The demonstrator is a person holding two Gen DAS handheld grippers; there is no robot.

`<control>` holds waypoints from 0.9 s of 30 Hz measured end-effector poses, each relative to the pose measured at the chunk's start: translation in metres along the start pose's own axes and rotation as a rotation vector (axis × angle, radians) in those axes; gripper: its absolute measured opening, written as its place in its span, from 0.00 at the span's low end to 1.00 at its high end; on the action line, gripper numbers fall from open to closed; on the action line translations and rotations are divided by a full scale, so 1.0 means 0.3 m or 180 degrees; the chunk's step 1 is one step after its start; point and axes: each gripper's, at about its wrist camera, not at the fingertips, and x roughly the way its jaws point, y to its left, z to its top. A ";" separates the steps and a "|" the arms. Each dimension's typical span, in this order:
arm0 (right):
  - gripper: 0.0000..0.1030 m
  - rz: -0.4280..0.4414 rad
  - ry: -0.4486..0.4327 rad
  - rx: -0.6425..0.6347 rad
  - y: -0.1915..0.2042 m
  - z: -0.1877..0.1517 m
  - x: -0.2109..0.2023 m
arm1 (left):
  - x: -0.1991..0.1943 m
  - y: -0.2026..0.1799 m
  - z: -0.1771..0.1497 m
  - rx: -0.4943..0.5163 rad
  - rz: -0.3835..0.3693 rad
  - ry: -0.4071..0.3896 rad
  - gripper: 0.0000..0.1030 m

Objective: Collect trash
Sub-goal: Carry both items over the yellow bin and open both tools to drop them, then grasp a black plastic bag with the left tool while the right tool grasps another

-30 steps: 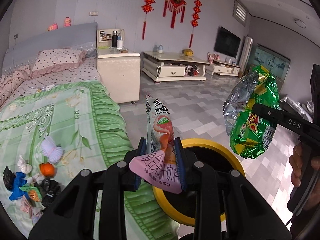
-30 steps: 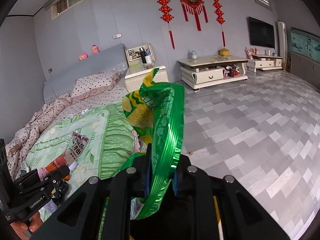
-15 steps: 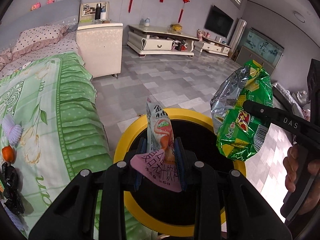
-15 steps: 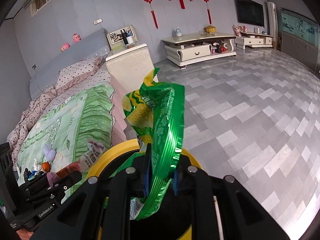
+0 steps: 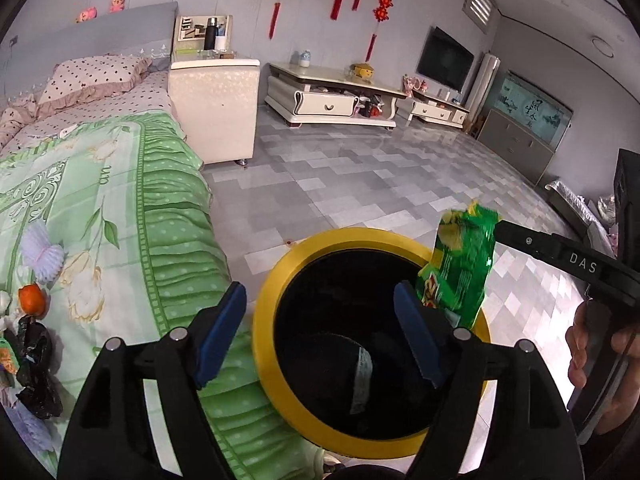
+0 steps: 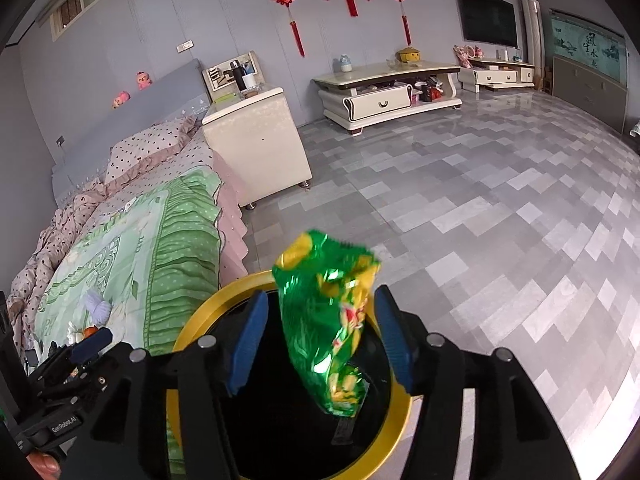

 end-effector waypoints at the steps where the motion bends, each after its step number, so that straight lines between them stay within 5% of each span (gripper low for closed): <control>1: 0.56 0.0003 -0.0002 -0.0015 0.009 -0.002 -0.007 | -0.019 0.015 -0.002 0.0001 0.0053 -0.0027 0.77; 16: 0.85 0.0595 -0.0395 -0.0437 0.380 0.000 -0.198 | -0.406 0.414 -0.015 -0.0168 0.0932 -0.0448 0.90; 27: 0.86 0.1082 -0.0232 -0.0898 0.774 -0.044 -0.175 | -0.635 0.825 -0.041 -0.0490 0.1638 -0.0551 0.90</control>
